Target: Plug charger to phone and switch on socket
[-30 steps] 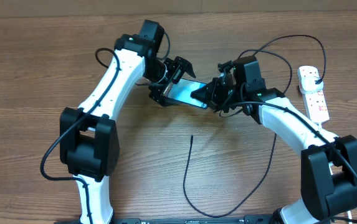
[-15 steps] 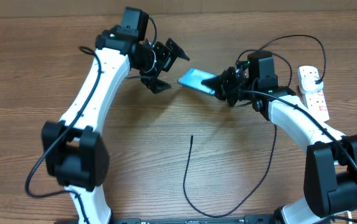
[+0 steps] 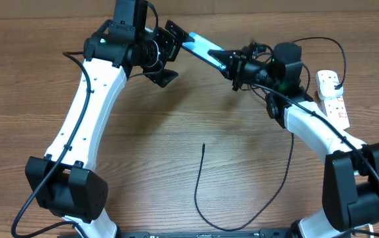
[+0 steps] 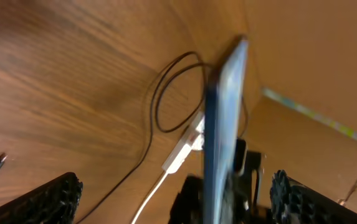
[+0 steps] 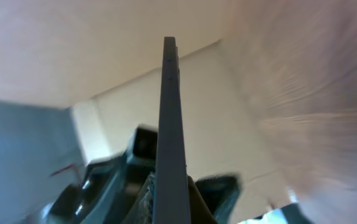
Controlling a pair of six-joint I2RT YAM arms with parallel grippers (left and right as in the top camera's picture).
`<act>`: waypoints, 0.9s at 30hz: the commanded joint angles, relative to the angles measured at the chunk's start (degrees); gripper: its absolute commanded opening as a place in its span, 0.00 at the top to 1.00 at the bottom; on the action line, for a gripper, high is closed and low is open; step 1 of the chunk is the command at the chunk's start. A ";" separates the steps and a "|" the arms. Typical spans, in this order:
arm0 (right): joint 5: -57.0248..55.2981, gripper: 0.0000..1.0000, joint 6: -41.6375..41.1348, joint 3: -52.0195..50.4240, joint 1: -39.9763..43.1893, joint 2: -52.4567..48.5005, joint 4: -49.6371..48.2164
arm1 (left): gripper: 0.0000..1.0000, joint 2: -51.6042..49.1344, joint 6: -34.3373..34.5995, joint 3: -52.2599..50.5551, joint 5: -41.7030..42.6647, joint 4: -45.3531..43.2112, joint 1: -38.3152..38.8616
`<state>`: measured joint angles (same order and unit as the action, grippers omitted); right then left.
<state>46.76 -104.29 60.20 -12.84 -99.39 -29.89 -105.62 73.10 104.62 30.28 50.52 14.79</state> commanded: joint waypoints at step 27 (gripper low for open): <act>2.80 0.96 -19.56 0.94 -4.26 0.15 -7.19 | 0.25 0.74 6.88 0.96 -6.49 -4.74 0.13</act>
<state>49.17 -115.94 60.20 -16.91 -99.39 -35.94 -105.62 79.79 104.62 24.58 45.95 14.79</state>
